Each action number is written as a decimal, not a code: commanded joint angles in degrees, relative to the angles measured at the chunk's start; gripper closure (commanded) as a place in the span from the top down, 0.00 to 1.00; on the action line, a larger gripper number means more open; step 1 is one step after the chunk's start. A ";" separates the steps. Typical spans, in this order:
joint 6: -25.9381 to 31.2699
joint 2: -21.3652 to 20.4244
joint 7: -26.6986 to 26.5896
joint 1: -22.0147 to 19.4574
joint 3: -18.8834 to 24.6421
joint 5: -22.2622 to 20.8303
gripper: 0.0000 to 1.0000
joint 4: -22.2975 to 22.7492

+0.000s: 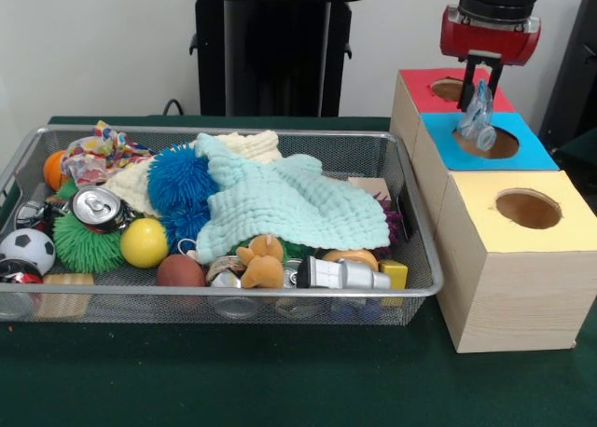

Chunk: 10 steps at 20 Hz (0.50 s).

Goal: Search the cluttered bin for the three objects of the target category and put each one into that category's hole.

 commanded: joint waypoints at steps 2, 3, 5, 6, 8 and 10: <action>-6.21 6.07 15.73 -0.16 7.62 3.54 0.00 4.38; -6.87 6.99 15.86 -0.10 7.90 3.77 0.00 3.74; -8.22 9.16 16.19 0.07 8.71 4.46 0.00 2.25; -8.81 10.22 16.45 0.35 8.79 4.82 0.00 1.37; -9.27 12.49 16.89 0.94 8.75 5.81 0.00 -0.74; -10.18 14.74 17.35 1.50 8.73 6.89 0.00 -2.83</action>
